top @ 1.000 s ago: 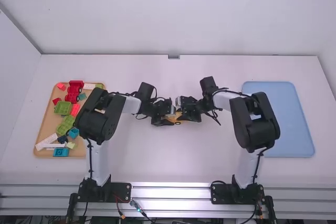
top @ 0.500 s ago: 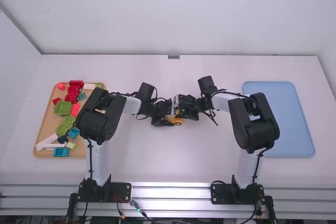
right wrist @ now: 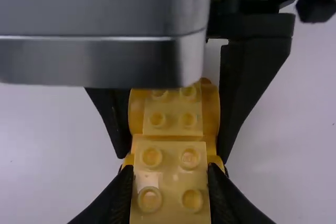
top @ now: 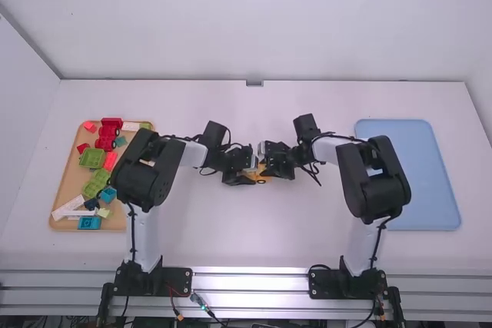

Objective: Assemble lego blocks to make yellow taxi

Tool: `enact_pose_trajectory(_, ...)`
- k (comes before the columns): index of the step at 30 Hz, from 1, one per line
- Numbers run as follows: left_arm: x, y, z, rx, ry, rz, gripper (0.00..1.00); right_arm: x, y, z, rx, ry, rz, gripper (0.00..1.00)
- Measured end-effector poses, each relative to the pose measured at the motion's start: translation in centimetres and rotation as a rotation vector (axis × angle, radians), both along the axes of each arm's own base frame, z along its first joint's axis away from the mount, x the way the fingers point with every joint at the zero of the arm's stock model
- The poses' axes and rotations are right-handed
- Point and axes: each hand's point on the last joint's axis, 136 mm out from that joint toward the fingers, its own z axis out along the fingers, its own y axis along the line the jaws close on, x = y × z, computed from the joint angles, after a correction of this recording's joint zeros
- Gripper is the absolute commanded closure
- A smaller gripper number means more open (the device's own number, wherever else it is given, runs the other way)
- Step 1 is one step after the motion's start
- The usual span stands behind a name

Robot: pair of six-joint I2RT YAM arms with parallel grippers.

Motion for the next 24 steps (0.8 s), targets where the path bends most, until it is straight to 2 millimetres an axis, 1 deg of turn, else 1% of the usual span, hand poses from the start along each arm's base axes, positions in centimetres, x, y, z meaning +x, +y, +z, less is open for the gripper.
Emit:
enact_pose_trajectory(3,0.0,0.0,0.0,0.0,0.0,0.0,0.6,-0.1,-0.1,-0.1,-0.005,0.005,0.0,1.0)
enact_pose_trajectory(10,-0.1,0.0,0.0,-0.002,0.003,-0.001,0.6,-0.2,0.7,-0.5,-0.038,-0.009,0.005,1.0)
enact_pose_trajectory(14,-0.1,0.0,0.0,-0.001,0.002,-0.001,0.59,-0.2,0.7,-0.6,-0.054,-0.001,-0.006,1.0)
enact_pose_trajectory(17,-0.1,0.0,0.0,-0.001,0.002,-0.001,0.58,-0.1,0.7,-0.6,-0.059,-0.003,-0.008,1.0)
enact_pose_trajectory(18,0.0,0.0,0.0,-0.001,0.001,0.0,0.57,-0.1,0.8,-0.6,-0.059,-0.003,-0.008,0.92)
enact_pose_trajectory(19,0.0,0.0,0.0,0.0,0.002,0.0,0.56,-0.1,0.8,-0.6,-0.059,-0.003,-0.009,0.74)
enact_pose_trajectory(20,0.0,0.0,0.0,-0.001,0.002,0.0,0.56,-0.2,0.8,-0.6,-0.059,-0.003,-0.008,0.72)
enact_pose_trajectory(21,0.0,0.0,0.0,0.0,0.001,0.0,0.55,-0.1,0.8,-0.6,-0.057,-0.004,-0.01,0.42)
enact_pose_trajectory(22,0.0,0.0,0.0,0.0,0.002,0.001,0.54,0.0,0.8,-0.6,-0.056,-0.007,-0.01,0.16)
enact_pose_trajectory(23,0.0,0.0,0.0,-0.001,0.001,0.0,0.54,0.0,0.9,-0.6,-0.055,-0.009,-0.009,0.11)
enact_pose_trajectory(24,-0.1,0.0,0.0,-0.001,0.005,0.0,0.54,-0.1,1.0,-0.6,-0.054,-0.011,-0.005,0.1)
